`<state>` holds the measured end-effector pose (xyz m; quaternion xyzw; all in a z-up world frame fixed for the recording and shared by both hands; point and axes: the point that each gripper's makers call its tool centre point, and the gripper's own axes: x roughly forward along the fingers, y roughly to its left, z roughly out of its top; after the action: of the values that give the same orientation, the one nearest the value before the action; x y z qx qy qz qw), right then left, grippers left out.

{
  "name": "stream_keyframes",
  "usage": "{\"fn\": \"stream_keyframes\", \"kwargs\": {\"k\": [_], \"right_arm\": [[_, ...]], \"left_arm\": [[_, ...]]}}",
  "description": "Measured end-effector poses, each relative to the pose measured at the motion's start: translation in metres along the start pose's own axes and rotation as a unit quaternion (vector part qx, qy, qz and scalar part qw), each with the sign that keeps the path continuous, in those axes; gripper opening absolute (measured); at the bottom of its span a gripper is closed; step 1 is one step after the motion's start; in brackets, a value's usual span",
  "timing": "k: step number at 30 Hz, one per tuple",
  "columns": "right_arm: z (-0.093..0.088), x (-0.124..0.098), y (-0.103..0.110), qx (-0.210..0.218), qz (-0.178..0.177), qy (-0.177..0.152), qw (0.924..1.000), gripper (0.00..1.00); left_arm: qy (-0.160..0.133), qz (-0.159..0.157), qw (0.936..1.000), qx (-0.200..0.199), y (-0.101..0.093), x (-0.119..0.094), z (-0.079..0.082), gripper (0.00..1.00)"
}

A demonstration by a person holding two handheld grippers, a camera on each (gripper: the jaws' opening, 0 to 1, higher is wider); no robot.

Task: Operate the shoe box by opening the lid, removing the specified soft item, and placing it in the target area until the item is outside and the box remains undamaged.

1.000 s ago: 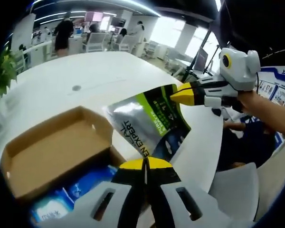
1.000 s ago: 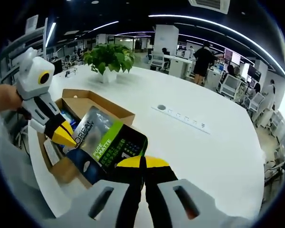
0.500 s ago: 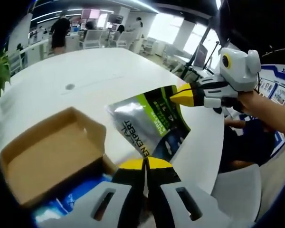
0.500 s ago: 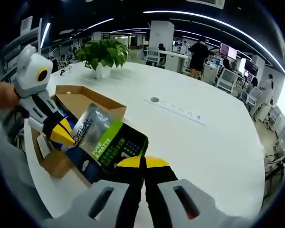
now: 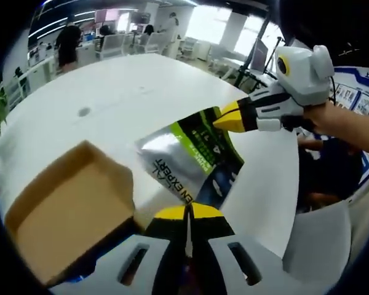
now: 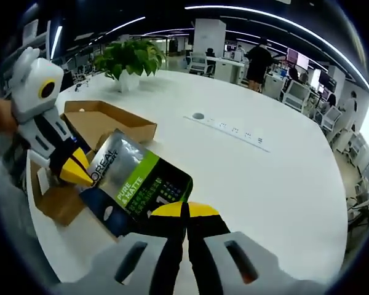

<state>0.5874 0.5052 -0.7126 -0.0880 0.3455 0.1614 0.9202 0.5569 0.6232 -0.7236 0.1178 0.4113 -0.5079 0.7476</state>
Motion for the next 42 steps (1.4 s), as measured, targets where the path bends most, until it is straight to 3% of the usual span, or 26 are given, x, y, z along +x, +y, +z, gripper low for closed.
{"fn": "stream_keyframes", "kwargs": {"k": [17,25,27,32,42], "right_arm": [[-0.020,0.025,-0.013,0.024,0.003,0.019,0.9995,0.00],[-0.028,0.036,-0.013,0.034,0.006,0.022,0.9991,0.00],[-0.031,0.039,-0.013,0.038,0.009,0.025,0.9989,0.00],[-0.034,0.044,-0.013,0.042,0.010,0.026,0.9987,0.00],[-0.044,0.055,-0.013,0.043,0.008,0.034,0.9985,0.00]], "left_arm": [[0.065,0.026,0.9942,0.082,0.005,0.029,-0.004,0.00],[0.114,0.050,0.9838,0.128,0.013,0.038,-0.008,0.00],[0.129,0.061,0.9770,0.158,0.017,0.039,-0.008,0.00],[0.151,0.060,0.9708,0.176,0.013,0.043,-0.011,0.00],[0.151,0.055,0.9739,0.160,0.011,0.043,-0.013,0.01]]}}
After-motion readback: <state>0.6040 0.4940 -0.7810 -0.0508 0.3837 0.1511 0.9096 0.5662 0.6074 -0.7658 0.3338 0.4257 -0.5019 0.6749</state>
